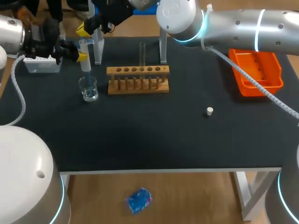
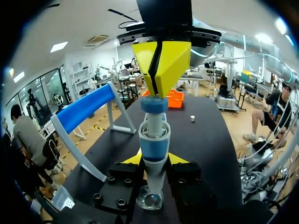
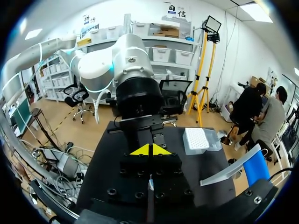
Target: Invert the test tube, pick up the pipette, mount the tip to pipette, aspirate from beaker and dispense into the tube, eject the tip, return the pipette, and cap with the stopper.
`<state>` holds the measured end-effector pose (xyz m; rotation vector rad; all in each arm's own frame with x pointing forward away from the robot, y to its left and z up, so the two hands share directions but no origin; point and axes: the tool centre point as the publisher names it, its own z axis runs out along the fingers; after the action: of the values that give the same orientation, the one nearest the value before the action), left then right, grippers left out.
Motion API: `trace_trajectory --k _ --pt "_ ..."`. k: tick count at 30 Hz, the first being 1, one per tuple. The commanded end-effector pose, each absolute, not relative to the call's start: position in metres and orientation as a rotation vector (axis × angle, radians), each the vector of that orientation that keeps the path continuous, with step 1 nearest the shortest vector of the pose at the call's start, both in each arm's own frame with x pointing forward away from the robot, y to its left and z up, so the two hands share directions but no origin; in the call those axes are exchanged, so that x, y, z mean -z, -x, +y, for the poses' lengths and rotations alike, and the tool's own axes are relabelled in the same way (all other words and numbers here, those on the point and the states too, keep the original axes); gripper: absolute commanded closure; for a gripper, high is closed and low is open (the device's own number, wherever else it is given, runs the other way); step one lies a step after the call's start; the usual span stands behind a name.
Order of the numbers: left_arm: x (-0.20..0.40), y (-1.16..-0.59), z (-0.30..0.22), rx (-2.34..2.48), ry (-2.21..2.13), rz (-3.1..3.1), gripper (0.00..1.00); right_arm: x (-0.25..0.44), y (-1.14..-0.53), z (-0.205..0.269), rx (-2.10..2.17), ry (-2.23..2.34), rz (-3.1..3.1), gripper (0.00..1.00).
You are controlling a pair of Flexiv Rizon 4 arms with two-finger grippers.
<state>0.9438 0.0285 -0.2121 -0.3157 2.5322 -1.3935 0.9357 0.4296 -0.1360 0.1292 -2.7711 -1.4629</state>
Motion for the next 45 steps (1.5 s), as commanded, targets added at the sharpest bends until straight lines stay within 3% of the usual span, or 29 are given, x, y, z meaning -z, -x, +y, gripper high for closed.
trace_trajectory --k 1,27,45 --pt "0.209 -0.944 0.029 1.396 0.315 2.528 1.0 0.142 -0.936 0.43 1.458 -0.127 -2.768 1.0" --pt "0.209 -0.944 0.029 1.396 0.315 2.528 1.0 0.166 -0.929 0.425 1.441 -0.074 -2.733 1.0" --pt "0.209 -0.944 0.029 1.396 0.315 2.528 1.0 0.119 -0.925 0.421 1.521 -0.142 -2.745 1.0"
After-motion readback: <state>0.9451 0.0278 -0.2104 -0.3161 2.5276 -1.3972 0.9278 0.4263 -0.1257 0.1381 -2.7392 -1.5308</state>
